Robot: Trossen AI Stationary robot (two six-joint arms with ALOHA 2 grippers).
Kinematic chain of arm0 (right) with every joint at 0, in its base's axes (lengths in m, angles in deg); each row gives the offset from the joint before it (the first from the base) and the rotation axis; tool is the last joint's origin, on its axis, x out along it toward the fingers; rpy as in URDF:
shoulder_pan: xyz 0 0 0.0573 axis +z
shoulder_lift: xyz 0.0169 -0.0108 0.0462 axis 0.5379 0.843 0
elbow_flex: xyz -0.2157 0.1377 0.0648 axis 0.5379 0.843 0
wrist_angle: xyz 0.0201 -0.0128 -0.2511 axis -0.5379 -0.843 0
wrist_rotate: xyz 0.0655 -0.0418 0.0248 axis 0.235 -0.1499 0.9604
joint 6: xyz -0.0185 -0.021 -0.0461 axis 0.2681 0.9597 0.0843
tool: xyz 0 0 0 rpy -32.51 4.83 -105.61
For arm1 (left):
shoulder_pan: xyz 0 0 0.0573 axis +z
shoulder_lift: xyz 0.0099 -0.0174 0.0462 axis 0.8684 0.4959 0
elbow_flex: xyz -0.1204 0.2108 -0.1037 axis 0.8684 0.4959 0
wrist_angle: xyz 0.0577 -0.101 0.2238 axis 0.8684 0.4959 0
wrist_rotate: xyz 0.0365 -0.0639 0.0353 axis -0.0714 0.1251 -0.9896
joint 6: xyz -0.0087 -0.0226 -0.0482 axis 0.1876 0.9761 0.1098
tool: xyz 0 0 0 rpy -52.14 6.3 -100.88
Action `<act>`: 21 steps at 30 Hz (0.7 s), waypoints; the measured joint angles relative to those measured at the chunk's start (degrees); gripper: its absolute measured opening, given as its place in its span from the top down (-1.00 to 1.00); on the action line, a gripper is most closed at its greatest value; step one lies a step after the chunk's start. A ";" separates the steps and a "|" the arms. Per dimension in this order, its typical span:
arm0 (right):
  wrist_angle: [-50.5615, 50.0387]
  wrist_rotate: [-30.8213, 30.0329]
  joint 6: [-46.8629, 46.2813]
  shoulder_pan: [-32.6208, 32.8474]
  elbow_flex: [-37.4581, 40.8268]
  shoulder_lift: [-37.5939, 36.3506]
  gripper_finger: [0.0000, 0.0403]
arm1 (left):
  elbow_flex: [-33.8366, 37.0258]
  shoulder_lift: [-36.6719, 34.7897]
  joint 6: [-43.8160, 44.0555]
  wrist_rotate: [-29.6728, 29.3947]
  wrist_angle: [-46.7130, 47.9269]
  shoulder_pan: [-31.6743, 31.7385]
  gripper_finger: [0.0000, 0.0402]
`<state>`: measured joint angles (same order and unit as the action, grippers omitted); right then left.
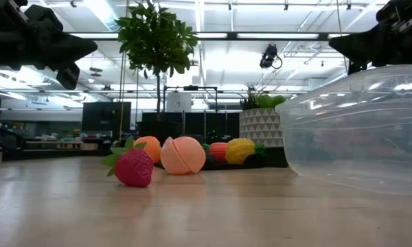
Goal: Pick and placing Produce into tupperware
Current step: Put the orange into the transparent bin
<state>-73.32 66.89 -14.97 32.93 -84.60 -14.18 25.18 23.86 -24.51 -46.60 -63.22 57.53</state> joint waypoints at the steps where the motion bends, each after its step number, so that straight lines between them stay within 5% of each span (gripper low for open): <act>1: 0.01 0.00 -0.01 0.01 0.00 0.01 0.95 | 0.02 0.00 1.11 -0.28 -0.10 0.00 0.92; 10: 0.52 0.00 -4.70 0.00 0.00 -0.01 0.95 | 0.00 0.00 3.24 -0.56 -8.39 0.00 0.89; 21: 8.02 -0.70 -25.45 -0.01 0.00 0.01 0.95 | 0.00 0.00 -14.20 -0.59 -24.34 0.00 0.95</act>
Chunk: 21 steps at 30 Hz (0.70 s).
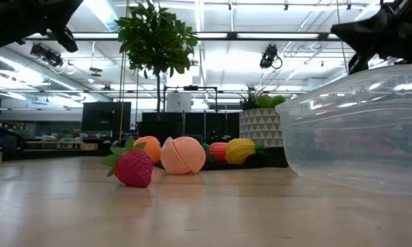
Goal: Pick and placing Produce into tupperware
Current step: Put the orange into the transparent bin
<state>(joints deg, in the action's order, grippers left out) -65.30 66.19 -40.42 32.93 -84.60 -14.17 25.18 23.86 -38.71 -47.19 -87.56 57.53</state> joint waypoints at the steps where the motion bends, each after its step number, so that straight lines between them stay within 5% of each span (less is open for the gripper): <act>1: 1.50 0.00 -0.61 0.02 0.00 0.00 0.95 | 0.00 0.00 -0.13 0.00 0.10 0.00 0.95; 14: 16.20 -1.06 -1.86 0.02 -0.02 0.00 0.95 | 0.02 0.02 1.75 0.01 -0.44 0.00 0.96; 21: 19.74 -8.96 -15.05 0.00 -0.02 0.00 0.95 | -0.83 0.02 1.45 -2.02 -3.94 0.00 0.93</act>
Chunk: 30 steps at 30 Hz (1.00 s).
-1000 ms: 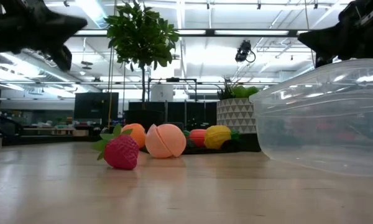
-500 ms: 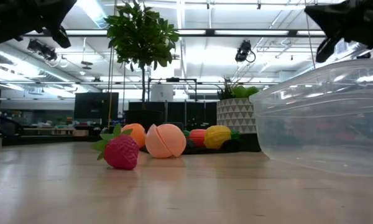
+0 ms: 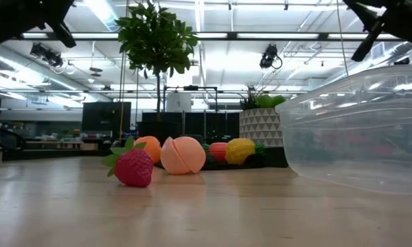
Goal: Pick and placing Produce into tupperware
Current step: Put the orange into the transparent bin
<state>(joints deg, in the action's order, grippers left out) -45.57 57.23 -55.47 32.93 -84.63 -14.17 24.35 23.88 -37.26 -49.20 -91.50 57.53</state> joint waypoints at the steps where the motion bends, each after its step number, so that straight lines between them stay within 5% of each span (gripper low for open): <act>1: -0.06 -0.33 0.34 0.00 0.00 0.02 0.95 | -0.85 0.07 -0.99 -0.53 0.40 0.00 0.92; 12: 0.34 -2.82 -0.17 0.00 -3.59 1.97 0.95 | -19.60 11.18 -11.68 -1.18 16.68 0.00 0.97; 24: 0.11 -3.18 0.53 0.00 -6.38 2.38 0.95 | -41.65 31.71 -14.65 -1.01 17.54 0.03 0.83; 30: -0.93 -2.49 1.49 0.00 -8.11 5.36 0.93 | -49.93 38.39 -14.72 -2.57 31.98 0.06 0.86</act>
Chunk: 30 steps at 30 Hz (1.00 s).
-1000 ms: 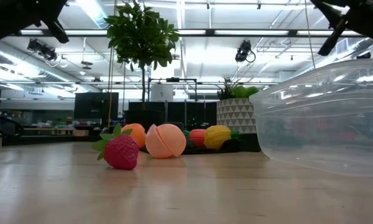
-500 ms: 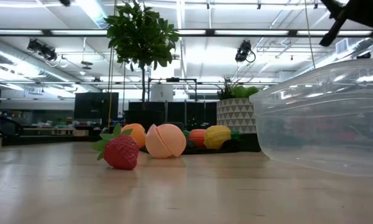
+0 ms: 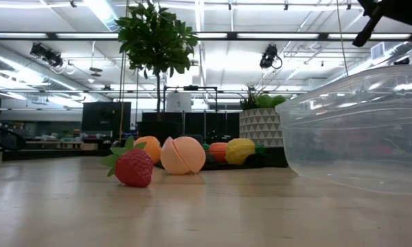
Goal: Pick and placing Produce into tupperware
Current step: Put the orange into the transparent bin
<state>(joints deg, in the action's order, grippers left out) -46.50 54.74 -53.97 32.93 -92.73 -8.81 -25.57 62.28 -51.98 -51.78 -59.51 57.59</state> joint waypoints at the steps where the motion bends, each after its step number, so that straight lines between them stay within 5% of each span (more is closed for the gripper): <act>1: -0.58 0.00 0.95 0.00 -1.09 1.22 0.92 | -1.10 1.03 0.02 -0.56 2.70 0.00 0.84; 7: -8.76 0.17 9.38 0.00 -13.40 11.20 0.71 | -5.04 5.56 2.15 -0.96 11.65 0.00 0.68; 20: -62.91 3.00 16.24 0.01 -50.27 39.66 0.23 | -4.54 13.03 13.58 0.16 32.90 -3.78 0.29; 30: -81.22 4.22 16.44 -0.63 -61.23 50.92 0.13 | -4.54 23.38 15.14 1.88 39.80 -7.19 -0.13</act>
<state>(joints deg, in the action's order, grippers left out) -127.71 58.96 -37.53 32.29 -153.96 42.11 -30.12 85.66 -36.83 -49.90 -19.71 50.40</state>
